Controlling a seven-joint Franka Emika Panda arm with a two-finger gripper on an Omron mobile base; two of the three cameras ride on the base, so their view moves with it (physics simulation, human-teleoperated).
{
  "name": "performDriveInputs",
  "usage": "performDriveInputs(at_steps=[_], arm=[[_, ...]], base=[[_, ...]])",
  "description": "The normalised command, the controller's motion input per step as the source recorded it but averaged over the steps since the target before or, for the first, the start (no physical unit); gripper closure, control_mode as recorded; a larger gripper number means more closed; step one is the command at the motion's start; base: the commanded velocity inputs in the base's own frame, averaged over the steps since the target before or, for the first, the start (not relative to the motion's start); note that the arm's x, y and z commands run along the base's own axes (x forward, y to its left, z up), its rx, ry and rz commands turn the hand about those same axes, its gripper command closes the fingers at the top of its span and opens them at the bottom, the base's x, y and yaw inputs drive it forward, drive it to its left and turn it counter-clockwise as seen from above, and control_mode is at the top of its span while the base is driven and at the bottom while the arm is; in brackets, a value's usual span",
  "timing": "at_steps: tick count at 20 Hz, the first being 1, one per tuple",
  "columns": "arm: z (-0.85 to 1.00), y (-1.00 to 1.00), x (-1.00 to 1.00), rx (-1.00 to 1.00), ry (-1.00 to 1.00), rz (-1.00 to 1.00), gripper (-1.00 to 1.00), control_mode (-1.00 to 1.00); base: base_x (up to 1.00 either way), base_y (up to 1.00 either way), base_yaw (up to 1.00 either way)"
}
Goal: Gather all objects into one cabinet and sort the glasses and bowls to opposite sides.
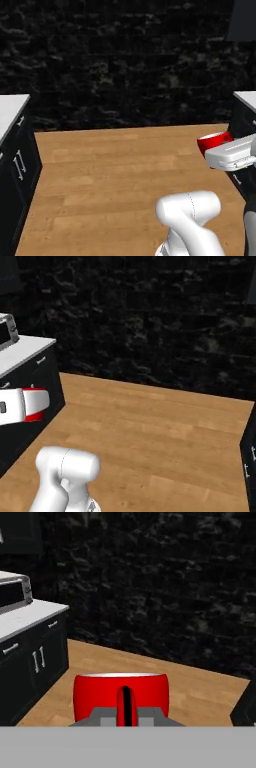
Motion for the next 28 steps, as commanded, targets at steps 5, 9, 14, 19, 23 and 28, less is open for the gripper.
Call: performDriveInputs(at_steps=[5,9,14,19,23,28], arm=[[0.00,0.00,0.00,0.00,0.00,0.00,1.00,1.00],[0.00,0.00,0.00,0.00,0.00,0.00,1.00,1.00],[0.00,0.00,0.00,0.00,0.00,0.00,1.00,1.00],[0.00,0.00,0.00,0.00,0.00,0.00,1.00,1.00],[0.00,0.00,0.00,0.00,0.00,0.00,1.00,1.00],[0.00,0.00,0.00,0.00,0.00,0.00,1.00,1.00]], base=[[1.00,-0.40,-0.14],[1.00,-0.53,-0.15],[1.00,-0.63,-0.17],[0.96,-0.73,-0.23],[0.45,-0.83,-0.25],[-0.27,-0.55,-0.17]])
